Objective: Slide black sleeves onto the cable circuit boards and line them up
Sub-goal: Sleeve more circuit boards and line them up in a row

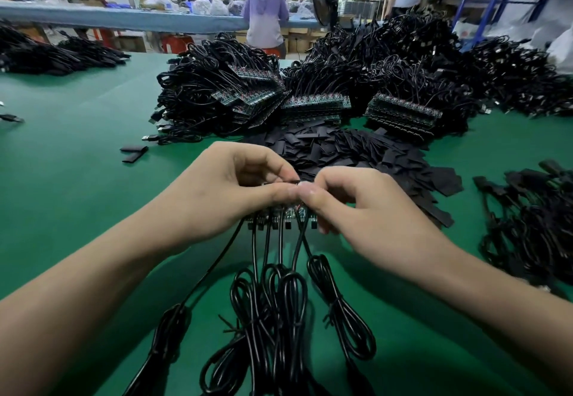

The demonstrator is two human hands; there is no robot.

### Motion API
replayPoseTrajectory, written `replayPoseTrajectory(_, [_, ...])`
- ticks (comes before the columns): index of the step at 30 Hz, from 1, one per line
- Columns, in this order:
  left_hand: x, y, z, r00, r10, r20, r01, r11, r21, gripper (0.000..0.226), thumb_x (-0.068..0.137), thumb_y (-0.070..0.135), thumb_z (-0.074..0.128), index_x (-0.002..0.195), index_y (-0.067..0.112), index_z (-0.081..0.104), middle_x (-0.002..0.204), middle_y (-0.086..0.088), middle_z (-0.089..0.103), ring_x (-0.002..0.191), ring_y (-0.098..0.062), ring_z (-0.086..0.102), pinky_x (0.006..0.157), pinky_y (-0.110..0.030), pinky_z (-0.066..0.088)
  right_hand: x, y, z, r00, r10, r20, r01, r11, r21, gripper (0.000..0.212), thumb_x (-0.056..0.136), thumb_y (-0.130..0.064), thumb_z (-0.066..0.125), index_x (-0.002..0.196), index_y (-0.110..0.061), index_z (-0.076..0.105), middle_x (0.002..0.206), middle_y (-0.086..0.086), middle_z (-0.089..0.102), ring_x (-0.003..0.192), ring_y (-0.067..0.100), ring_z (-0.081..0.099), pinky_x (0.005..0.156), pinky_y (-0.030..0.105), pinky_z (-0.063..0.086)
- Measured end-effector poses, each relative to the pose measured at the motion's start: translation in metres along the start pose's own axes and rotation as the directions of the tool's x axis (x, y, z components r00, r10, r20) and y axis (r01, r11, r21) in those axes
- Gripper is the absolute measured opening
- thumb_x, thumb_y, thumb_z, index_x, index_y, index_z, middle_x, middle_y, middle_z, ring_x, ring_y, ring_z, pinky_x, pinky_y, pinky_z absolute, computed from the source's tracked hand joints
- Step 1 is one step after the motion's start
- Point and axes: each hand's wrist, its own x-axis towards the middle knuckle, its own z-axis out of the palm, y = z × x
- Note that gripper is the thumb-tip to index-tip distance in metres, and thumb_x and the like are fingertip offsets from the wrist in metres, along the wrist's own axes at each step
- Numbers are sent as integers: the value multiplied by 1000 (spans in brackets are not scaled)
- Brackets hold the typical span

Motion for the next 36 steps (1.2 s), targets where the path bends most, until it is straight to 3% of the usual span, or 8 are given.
replayPoseTrajectory(8, [0, -7, 2, 995, -15, 99, 18, 999, -31, 29, 89, 40, 70, 91, 12, 76, 79, -2, 66, 75, -12, 52, 71, -26, 42, 1, 4, 2, 999, -22, 34, 15, 978, 207, 42, 103, -42, 54, 73, -12, 54, 60, 2, 55, 58, 15, 45, 60, 36, 38])
replayPoseTrajectory(14, [-1, -9, 2, 987, -19, 159, 52, 977, -206, 15, 92, 22, 68, 88, 10, 76, 76, 6, 71, 69, -2, 59, 69, -11, 47, -2, 4, 11, 989, 75, 126, -134, 812, 568, 30, 103, -36, 55, 80, -18, 61, 60, -10, 51, 59, 4, 46, 55, 12, 39])
replayPoseTrajectory(18, [-1, -7, 3, 984, -73, 164, 119, 949, -293, 19, 85, 28, 70, 85, 10, 75, 78, -5, 68, 71, -17, 55, 67, -24, 43, -7, 4, 13, 968, 139, 209, -248, 661, 708, 29, 102, -38, 57, 80, -20, 63, 63, -5, 54, 54, 4, 46, 48, 13, 35])
replayPoseTrajectory(23, [2, 0, -20, 975, -127, 181, 175, 944, -280, 7, 85, 21, 75, 81, 17, 78, 71, 4, 64, 60, -3, 55, 57, -12, 46, -11, -3, -11, 975, 82, 207, -215, 590, 779, 34, 97, -46, 58, 76, -19, 61, 66, -4, 59, 55, 8, 52, 49, 15, 40])
replayPoseTrajectory(28, [1, 4, -45, 912, -189, 365, 168, 982, 89, 13, 87, 28, 70, 94, 22, 79, 81, 5, 72, 73, -3, 61, 70, -9, 46, -14, -17, -65, 997, -69, 38, 6, 550, 835, 33, 90, -52, 55, 67, -29, 61, 61, -9, 60, 51, 8, 61, 44, 17, 44])
replayPoseTrajectory(30, [3, 7, -50, 863, -254, 437, 163, 958, 237, 11, 90, 33, 73, 91, 23, 78, 82, 6, 73, 74, -4, 62, 72, -12, 46, -14, -17, -90, 998, -58, 2, 34, 610, 792, 35, 94, -53, 53, 69, -30, 61, 58, -13, 58, 44, 4, 58, 44, 13, 44])
replayPoseTrajectory(33, [12, 6, -53, 847, -340, 408, 106, 861, 498, 32, 88, 60, 69, 82, 29, 76, 73, 10, 69, 67, -8, 58, 69, -27, 46, -14, -11, -108, 994, 20, 106, -92, 675, 732, 33, 87, -57, 59, 69, -30, 59, 53, -9, 53, 30, 5, 46, 40, 12, 39])
replayPoseTrajectory(36, [25, 1, -47, 932, -217, 291, -17, 775, 632, 19, 81, 57, 71, 82, 38, 76, 72, 21, 71, 65, 4, 65, 64, -12, 47, -16, 0, -99, 948, 173, 269, -298, 780, 551, 39, 85, -58, 65, 68, -23, 56, 49, -3, 45, 24, 9, 30, 36, 11, 29])
